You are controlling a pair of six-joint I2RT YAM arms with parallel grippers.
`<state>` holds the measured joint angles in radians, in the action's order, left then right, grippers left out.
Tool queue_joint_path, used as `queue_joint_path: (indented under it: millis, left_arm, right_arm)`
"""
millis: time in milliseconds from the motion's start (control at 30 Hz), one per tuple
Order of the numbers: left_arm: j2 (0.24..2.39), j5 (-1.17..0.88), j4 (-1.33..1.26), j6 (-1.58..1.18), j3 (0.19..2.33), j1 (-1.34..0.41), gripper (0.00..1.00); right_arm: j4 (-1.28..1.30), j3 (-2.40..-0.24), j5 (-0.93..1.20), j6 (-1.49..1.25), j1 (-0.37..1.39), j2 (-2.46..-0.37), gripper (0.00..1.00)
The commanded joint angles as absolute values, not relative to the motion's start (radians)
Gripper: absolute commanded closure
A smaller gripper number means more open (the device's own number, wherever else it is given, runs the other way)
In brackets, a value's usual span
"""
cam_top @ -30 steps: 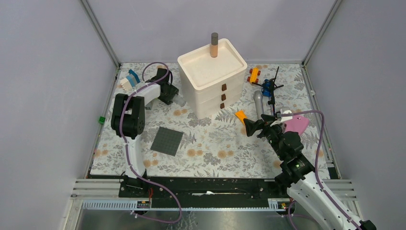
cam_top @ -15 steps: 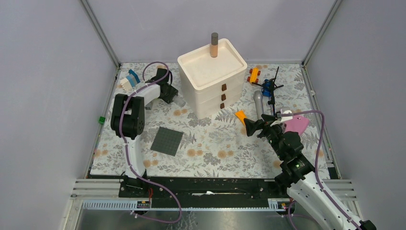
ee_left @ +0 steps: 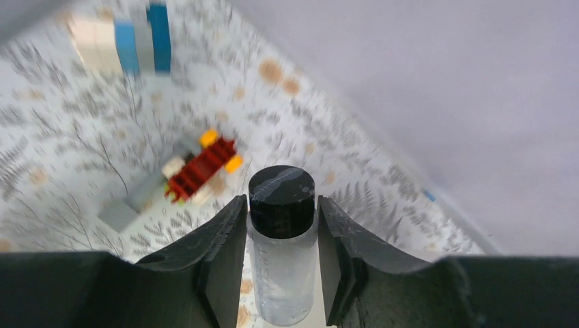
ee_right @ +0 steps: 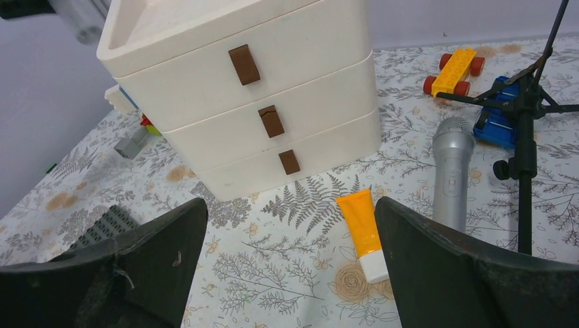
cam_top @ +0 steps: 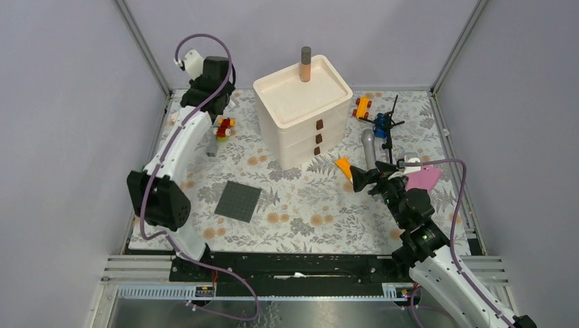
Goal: Organize the makeup
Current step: Pick up the makeup from the center of the board, then place the makeup in the storage box.
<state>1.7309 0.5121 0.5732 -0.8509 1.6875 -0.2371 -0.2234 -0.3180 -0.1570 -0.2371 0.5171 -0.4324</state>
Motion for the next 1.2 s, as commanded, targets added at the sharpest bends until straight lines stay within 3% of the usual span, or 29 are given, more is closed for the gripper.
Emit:
queue_joint_path:
  millis: [0, 67, 233, 600, 867, 1167]
  left_arm:
    - [1.599, 0.784, 0.502, -0.609, 1.79, -0.31, 1.0]
    - [1.555, 0.816, 0.369, -0.45, 1.789, -0.366, 1.0]
    - [1.504, 0.612, 0.038, -0.132, 1.74, -0.476, 1.0]
    - [1.544, 0.112, -0.386, 0.075, 1.547, -0.5, 1.0]
    - [1.693, -0.058, -0.426, 0.072, 1.614, -0.499, 1.0]
    - [1.81, -0.078, -0.506, 0.035, 1.651, -0.488, 1.0]
  right_arm:
    - [-0.281, -0.318, -0.197, -0.245, 0.522, -0.415, 0.0]
    - [-0.28, -0.318, -0.213, -0.245, 0.522, -0.405, 0.0]
    - [-0.3, -0.309, -0.246, -0.235, 0.521, -0.385, 0.0]
    - [-0.298, -0.32, -0.253, -0.254, 0.521, -0.387, 0.0]
    - [-0.3, -0.304, -0.263, -0.254, 0.522, -0.378, 0.0]
    - [-0.301, -0.296, -0.276, -0.23, 0.522, -0.377, 0.0]
